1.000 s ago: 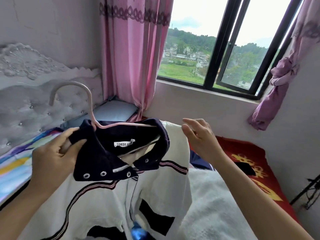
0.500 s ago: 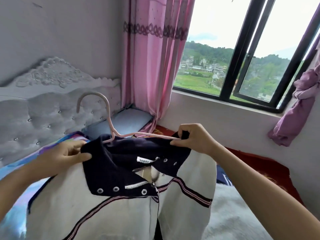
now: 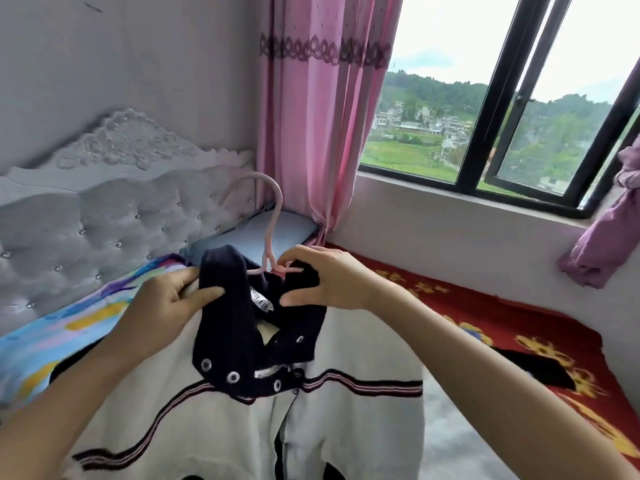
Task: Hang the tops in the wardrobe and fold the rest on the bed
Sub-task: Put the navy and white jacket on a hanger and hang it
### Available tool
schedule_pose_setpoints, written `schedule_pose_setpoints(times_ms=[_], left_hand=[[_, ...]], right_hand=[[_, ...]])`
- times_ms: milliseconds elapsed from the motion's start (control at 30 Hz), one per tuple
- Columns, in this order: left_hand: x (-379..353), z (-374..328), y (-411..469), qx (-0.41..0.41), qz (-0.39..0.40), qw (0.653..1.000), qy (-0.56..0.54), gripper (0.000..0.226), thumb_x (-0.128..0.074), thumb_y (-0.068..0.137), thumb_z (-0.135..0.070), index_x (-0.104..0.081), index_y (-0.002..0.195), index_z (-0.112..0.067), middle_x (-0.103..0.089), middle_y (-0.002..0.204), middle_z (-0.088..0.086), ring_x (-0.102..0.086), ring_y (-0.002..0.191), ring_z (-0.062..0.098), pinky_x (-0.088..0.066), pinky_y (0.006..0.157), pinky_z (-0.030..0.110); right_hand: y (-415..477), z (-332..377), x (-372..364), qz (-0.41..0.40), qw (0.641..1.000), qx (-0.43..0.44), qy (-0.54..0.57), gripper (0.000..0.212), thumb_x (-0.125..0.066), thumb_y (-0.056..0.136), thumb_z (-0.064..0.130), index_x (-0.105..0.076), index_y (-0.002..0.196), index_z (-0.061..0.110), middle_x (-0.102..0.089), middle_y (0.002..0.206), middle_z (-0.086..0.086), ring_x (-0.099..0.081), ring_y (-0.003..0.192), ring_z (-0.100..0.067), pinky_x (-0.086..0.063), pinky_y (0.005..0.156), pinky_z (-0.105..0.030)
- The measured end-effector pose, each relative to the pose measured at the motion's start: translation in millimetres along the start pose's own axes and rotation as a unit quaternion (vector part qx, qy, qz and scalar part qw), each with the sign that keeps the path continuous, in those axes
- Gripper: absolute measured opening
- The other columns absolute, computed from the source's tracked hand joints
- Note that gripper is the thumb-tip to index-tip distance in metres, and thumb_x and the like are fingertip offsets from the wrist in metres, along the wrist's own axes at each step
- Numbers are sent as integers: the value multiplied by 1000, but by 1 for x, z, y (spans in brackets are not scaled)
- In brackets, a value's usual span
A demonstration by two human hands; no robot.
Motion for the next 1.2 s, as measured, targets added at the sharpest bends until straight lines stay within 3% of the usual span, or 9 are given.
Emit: schedule_pose_setpoints(times_ms=[133,233,333,533,667,767,933,1033,1200], left_hand=[[10,4,0,18,-11,1000,3,20,-67,81,-6,-58,69,6,-37,39,-9,-32,39,4,-25,41,13],[1,-8,2,-26,-3,1000,3,32,-67,80,-16,-62,84,15,-35,41,-7,-31,40,4,-25,42,14],[10,1,6,-50,7,999,2,71,-69,74,-51,-59,86,17,-35,46,2,-31,46,4,-28,47,18],[51,44,0,-25,24,999,39,94,-44,59,-90,-52,67,3,-36,55,-6,-34,50,4,-26,51,18],[60,69,-8,38,50,998,31,98,-49,62,-86,-58,87,9,-47,65,-2,-44,66,8,-36,65,26],[76,67,-25,98,64,993,-13,84,-58,53,-87,-67,94,-14,-65,85,18,-58,80,17,-45,78,45],[103,45,-74,106,49,993,-36,49,-66,66,-61,-48,111,-70,-57,123,-29,-51,118,-6,-35,101,13],[128,45,-118,146,3,988,41,54,-56,54,-87,-51,105,-71,-66,107,-22,-57,105,2,-40,92,13],[168,21,-171,215,-96,968,90,34,-69,52,-75,-46,75,-81,-58,56,-27,-50,59,-17,-35,63,-1]], right_hand=[[-3,-4,46,13,997,11,72,45,-46,92,43,-43,136,35,-39,138,3,-34,130,-11,-23,112,-27],[14,17,28,101,993,23,53,22,-55,93,23,-63,109,10,-64,96,-6,-61,91,-18,-44,95,-24],[19,17,14,161,979,-3,127,22,-44,99,18,-59,85,11,-37,51,1,-38,43,-15,-43,48,-21],[22,3,35,152,984,-10,89,33,-38,101,21,-48,70,15,-34,51,1,-33,41,-11,-36,45,-19],[30,13,29,134,986,4,97,32,-41,100,27,-52,71,17,-35,52,2,-32,40,-10,-34,42,-17],[39,26,19,126,984,17,125,31,-43,99,30,-56,72,19,-32,51,3,-27,42,-10,-26,39,-18],[55,68,-3,107,977,96,156,30,-48,97,27,-60,70,22,-34,34,11,-30,33,-6,-24,38,-12],[62,102,-21,152,967,153,135,28,-49,96,28,-60,70,24,-40,37,13,-36,37,-4,-28,43,-12],[72,162,-46,199,942,242,122,26,-50,95,32,-60,71,29,-41,43,11,-36,44,-6,-30,51,-19]])
Point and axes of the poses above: each hand's wrist, its own y-axis towards the middle knuckle, its own x-axis out of the back of the hand, z = x × y, the point moved 5 cm from there along y, towards the middle knuckle
